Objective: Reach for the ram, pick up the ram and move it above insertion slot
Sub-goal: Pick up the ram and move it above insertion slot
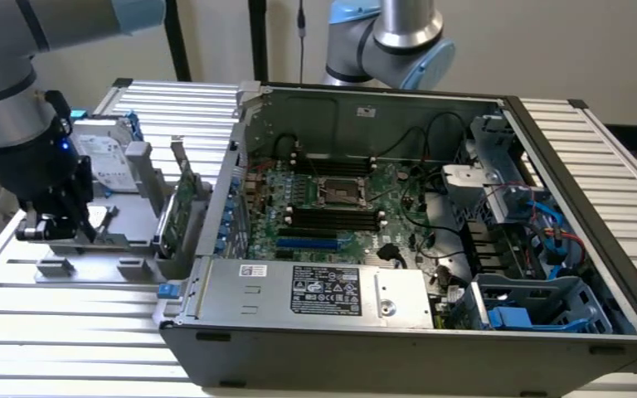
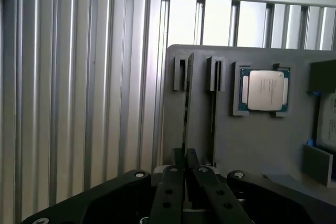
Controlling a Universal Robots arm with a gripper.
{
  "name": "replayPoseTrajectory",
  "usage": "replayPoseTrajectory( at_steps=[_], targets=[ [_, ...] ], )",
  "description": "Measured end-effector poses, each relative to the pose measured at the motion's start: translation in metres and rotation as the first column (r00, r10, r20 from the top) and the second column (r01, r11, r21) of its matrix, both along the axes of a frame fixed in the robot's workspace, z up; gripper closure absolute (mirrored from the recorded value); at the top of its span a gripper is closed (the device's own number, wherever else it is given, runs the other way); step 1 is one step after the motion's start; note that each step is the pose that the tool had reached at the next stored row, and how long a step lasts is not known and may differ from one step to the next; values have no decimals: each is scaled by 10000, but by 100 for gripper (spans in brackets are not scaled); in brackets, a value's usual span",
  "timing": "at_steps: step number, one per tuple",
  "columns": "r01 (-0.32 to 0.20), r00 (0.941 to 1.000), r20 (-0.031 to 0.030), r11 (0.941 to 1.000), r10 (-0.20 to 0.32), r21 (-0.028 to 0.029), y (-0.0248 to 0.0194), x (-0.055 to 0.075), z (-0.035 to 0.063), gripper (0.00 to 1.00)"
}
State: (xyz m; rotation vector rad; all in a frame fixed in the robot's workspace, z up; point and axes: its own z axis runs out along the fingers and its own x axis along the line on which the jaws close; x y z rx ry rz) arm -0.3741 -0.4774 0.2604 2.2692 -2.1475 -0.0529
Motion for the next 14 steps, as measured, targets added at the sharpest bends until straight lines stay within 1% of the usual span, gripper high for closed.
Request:
replayPoseTrajectory(
  at_steps=[4, 8, 11, 14],
  targets=[
    [6, 10000, -11, 10000, -6, -2, 0, 47, 181, 87],
    [6, 10000, -22, 10000, -6, -1, 0, 122, 363, 87],
    [7, 10000, -44, 10000, -7, 0, 0, 213, 498, 87],
    [7, 10000, -84, 10000, -7, -2, 0, 324, 637, 87]
  ],
)
